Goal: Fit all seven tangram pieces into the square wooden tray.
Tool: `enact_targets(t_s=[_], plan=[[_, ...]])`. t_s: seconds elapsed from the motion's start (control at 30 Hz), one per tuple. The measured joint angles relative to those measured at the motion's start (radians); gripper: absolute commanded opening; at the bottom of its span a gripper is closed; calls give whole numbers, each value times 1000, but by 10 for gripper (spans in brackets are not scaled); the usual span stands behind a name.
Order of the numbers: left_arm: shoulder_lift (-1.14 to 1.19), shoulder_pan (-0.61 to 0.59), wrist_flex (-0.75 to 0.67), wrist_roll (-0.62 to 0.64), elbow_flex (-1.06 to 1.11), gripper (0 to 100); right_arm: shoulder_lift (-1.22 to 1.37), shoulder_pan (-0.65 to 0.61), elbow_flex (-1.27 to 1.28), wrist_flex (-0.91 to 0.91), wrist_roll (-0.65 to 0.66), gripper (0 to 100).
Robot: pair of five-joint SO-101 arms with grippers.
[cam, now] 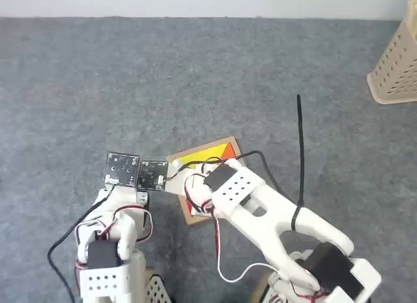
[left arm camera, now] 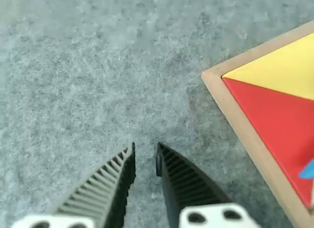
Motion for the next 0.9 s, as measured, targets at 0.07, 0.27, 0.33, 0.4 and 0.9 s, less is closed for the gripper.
enact_targets(t_s=[0.07, 0.27, 0.33, 0.4, 0.9], plan=[[0, 0, 0, 0, 0, 72, 26, 0, -2, 0, 3, 72], [0, 0, 0, 0, 0, 72, 181, -2, -110, 48, 3, 72], [0, -2, 0, 0, 0, 72, 186, -2, -118, 49, 3, 72], [0, 0, 0, 0, 0, 72, 186, -2, -118, 52, 29, 72], [0, 0, 2, 0, 0, 72, 189, 9, -143, 161, 242, 185]])
